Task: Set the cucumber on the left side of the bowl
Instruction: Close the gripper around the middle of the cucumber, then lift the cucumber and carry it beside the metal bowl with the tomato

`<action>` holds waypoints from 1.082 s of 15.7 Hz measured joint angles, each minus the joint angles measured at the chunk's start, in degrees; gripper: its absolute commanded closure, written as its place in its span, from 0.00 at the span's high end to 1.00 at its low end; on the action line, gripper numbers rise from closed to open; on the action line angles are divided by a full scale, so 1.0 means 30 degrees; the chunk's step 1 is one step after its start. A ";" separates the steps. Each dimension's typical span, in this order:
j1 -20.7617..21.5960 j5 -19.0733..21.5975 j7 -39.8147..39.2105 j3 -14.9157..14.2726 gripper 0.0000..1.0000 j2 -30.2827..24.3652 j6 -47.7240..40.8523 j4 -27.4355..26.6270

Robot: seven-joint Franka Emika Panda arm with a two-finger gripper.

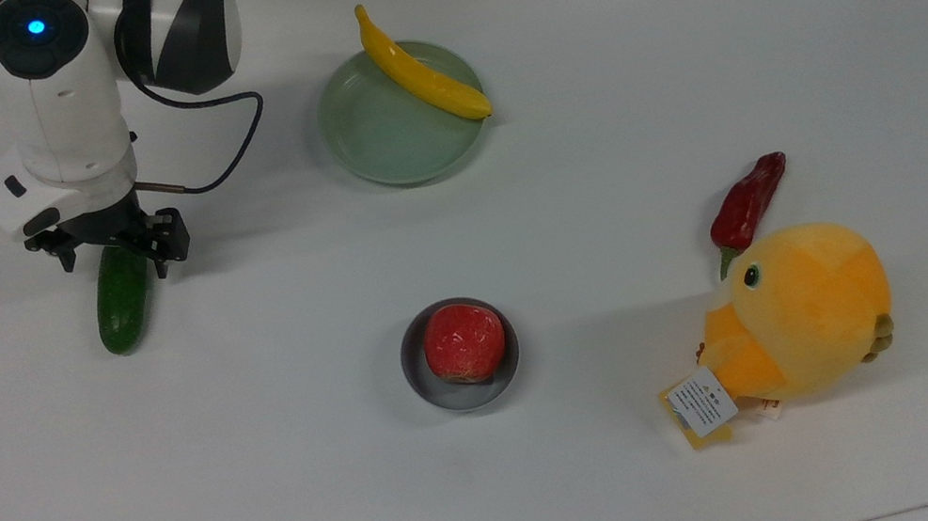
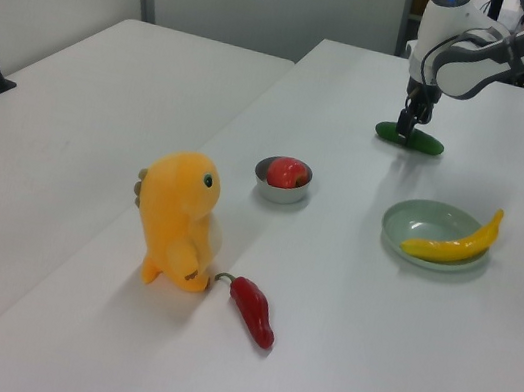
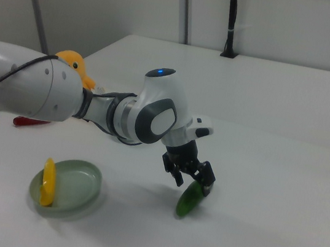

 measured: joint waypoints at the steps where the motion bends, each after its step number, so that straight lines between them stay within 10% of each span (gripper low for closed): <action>1: 0.0014 0.0000 0.0000 0.0032 1.00 0.0072 0.0000 -0.0002; 2: 0.0031 0.0000 0.0000 0.0042 0.99 0.0183 0.0000 -0.0007; 5: 0.0063 -0.0357 0.0000 0.0060 0.27 0.0730 0.0001 -0.0008; 6: 0.0075 -0.0533 0.0000 0.0080 0.21 0.0864 0.0007 0.0013; 17: 0.0124 -0.0839 0.0018 0.0266 0.20 0.0987 0.0007 0.0201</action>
